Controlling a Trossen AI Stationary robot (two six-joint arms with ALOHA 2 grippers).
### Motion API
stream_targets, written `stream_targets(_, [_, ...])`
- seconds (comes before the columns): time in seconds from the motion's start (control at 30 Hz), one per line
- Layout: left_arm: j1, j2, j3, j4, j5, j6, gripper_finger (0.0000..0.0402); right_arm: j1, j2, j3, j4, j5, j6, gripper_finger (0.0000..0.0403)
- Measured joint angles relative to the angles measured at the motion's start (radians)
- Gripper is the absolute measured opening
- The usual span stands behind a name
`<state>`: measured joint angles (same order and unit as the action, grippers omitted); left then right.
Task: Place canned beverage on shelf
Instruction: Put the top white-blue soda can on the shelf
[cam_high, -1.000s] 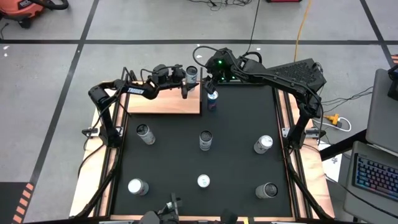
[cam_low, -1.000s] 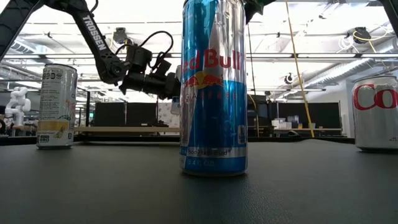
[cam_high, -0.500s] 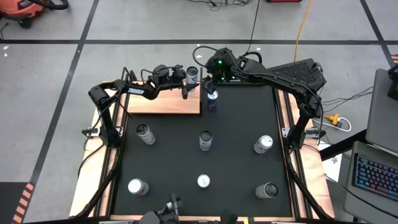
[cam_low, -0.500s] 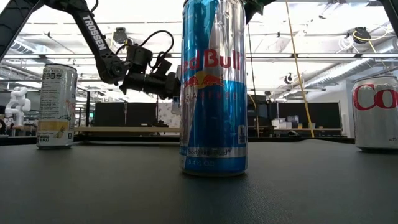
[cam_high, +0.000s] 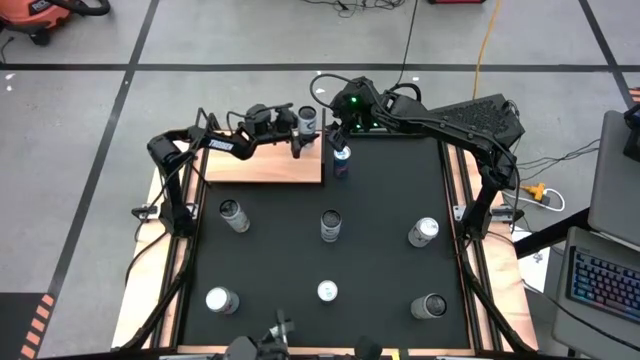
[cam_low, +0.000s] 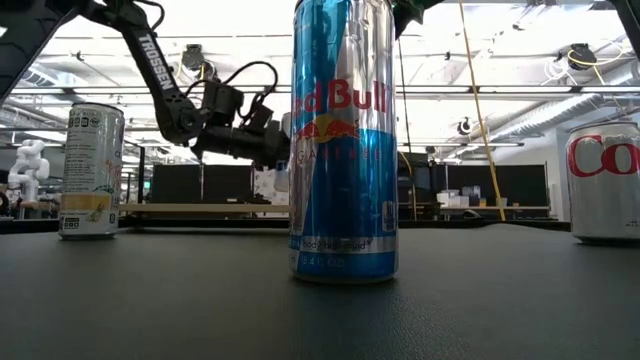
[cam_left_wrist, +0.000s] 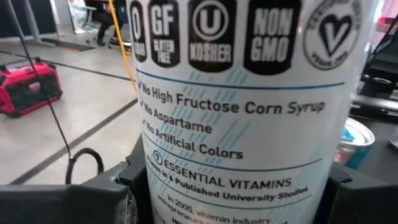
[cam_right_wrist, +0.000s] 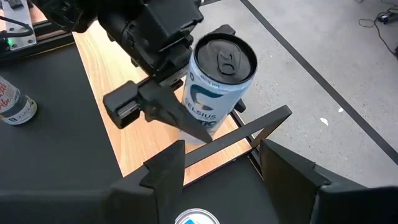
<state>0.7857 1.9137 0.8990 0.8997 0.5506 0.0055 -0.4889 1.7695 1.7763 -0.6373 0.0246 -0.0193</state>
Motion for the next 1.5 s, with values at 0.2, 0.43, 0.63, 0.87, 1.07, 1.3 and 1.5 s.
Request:
stream_targets(0.2, [-0.002, -0.002, 0.000, 0.011, 0.051, 0.004, 0.0261, 0.000, 0.000, 0.000, 0.000, 0.000, 0.000, 0.0187])
stream_targets(0.43, [-0.002, -0.002, 0.000, 0.010, 0.050, 0.000, 0.0261, 0.000, 0.000, 0.000, 0.000, 0.000, 0.000, 0.0187])
stream_targets(0.63, [-0.002, -0.002, 0.000, 0.006, 0.050, -0.001, 0.0261, 0.000, 0.000, 0.000, 0.000, 0.000, 0.000, 0.0187])
stream_targets(0.87, [-0.002, -0.002, 0.000, 0.000, 0.049, -0.026, 0.0261, 0.000, 0.000, 0.000, 0.000, 0.000, 0.000, 0.0187])
stream_targets(1.07, [-0.002, -0.002, 0.000, -0.004, 0.049, -0.022, 0.0261, 0.000, 0.000, 0.000, 0.000, 0.000, 0.000, 0.0187])
stream_targets(1.3, [0.000, -0.002, 0.000, 0.014, 0.048, -0.002, 0.0261, 0.000, 0.000, 0.000, 0.000, 0.000, 0.000, 0.0187])
stream_targets(1.5, [0.007, -0.002, 0.000, -0.001, 0.049, -0.018, 0.0261, 0.000, 0.000, 0.000, 0.000, 0.000, 0.000, 0.0187])
